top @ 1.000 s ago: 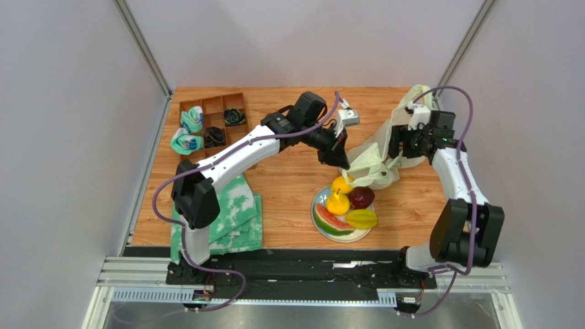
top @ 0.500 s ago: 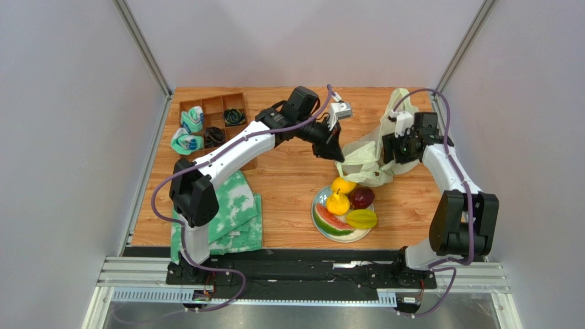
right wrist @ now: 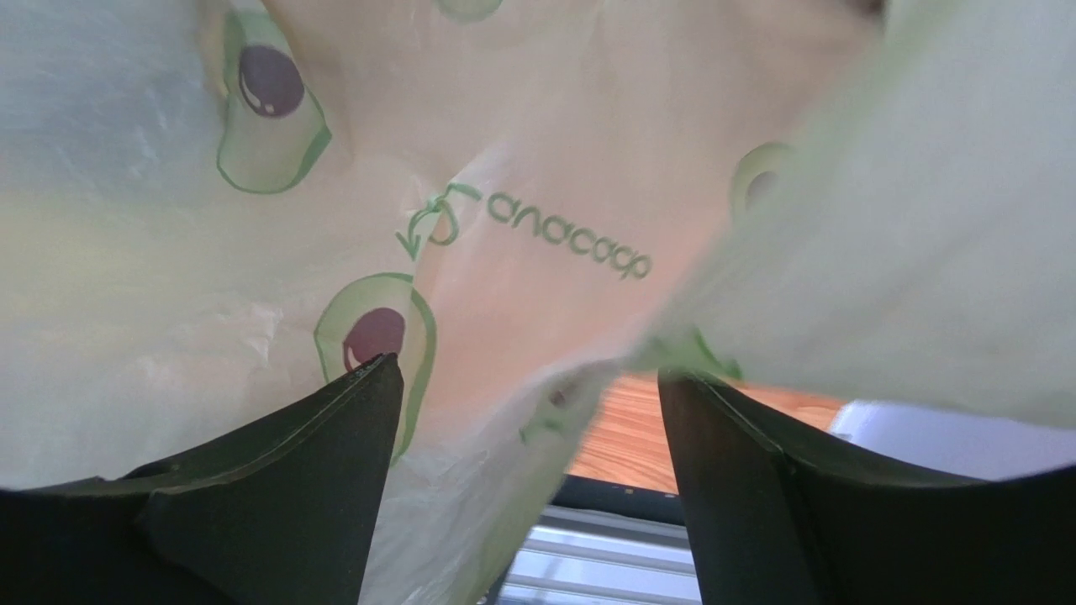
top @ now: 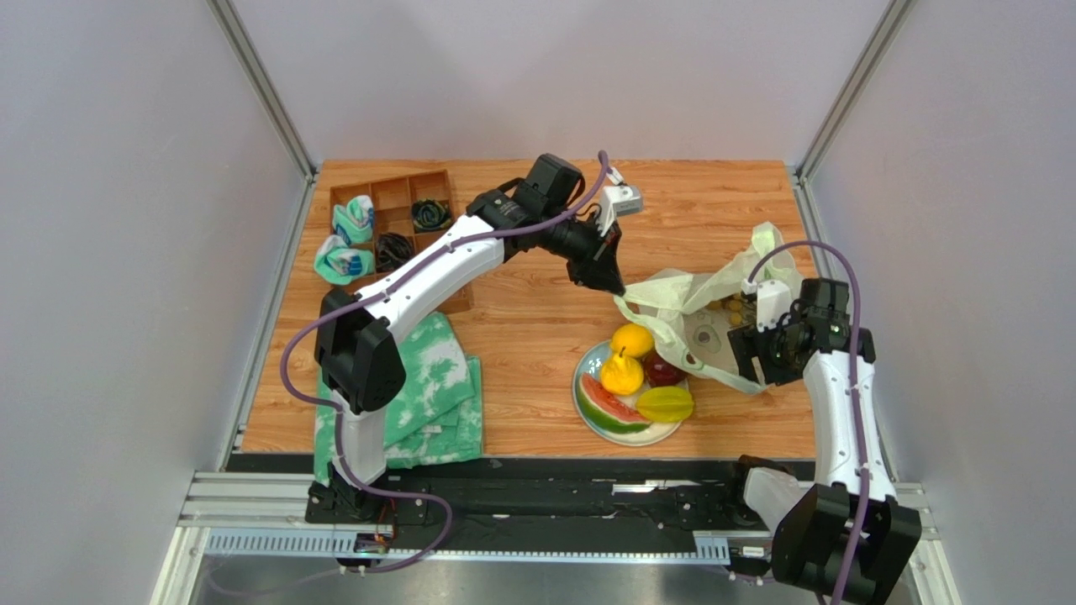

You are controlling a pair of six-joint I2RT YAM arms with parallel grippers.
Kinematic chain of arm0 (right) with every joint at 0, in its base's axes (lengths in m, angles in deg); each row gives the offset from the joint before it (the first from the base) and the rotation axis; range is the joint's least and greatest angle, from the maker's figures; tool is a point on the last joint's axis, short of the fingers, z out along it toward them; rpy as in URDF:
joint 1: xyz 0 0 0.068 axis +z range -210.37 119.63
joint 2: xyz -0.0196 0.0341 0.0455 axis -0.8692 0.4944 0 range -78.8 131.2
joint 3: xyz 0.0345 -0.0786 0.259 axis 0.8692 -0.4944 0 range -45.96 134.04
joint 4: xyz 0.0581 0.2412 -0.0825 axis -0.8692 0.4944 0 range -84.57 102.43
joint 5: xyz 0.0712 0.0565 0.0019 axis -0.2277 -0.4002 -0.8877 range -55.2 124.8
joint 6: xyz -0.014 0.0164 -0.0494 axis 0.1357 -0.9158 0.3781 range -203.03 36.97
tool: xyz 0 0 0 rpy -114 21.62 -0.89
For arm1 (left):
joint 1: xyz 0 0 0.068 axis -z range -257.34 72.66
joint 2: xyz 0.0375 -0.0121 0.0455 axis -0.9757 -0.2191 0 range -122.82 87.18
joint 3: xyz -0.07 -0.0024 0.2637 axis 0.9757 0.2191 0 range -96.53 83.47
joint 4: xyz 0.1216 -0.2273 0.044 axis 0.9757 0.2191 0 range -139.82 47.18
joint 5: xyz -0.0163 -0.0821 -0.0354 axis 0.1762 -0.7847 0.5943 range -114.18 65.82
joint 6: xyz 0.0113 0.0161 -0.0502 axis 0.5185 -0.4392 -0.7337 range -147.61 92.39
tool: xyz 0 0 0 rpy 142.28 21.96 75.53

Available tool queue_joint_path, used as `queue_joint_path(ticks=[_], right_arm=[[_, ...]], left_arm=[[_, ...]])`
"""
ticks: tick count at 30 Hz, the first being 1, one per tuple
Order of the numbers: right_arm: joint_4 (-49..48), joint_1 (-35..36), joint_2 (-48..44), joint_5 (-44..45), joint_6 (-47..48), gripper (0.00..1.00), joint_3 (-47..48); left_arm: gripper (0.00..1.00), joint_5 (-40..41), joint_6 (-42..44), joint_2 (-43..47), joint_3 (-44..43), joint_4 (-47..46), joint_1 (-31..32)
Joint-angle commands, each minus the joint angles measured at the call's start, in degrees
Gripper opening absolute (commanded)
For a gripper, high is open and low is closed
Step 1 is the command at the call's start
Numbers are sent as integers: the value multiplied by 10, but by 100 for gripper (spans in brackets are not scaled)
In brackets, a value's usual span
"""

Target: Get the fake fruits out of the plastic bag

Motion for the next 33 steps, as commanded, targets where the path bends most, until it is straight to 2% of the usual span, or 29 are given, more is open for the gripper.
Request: queue_joint_path(ticks=[1,3,6,11,14,19,25,29,33], right_arm=[[49,-4,-19,-41,83,80,100],[106,-4,-27,-119,132,80,145],[140,-4,-34,-187,149,81,163],[137,-3,-32,-246,131,79,167],[112,14,-22,-278,119,73,161],[21,85,39,-214,119,54,148],[-67,125,108,-171,226,50,158],[-92,143,183,-152,306,45,178],[-119,149,276,-146,345,41,205]], left_arm=[[0,13,56,7,-4,50,-1],[0,12,60,12,4,50,-1],[0,16,62,15,9,50,-1],[0,27,65,15,10,51,2],[0,25,58,14,7,49,3],[0,12,50,6,-11,49,2],[0,-11,56,-1,-38,60,2],[0,-25,57,-5,-49,65,3],[0,-34,58,-14,-62,66,1]])
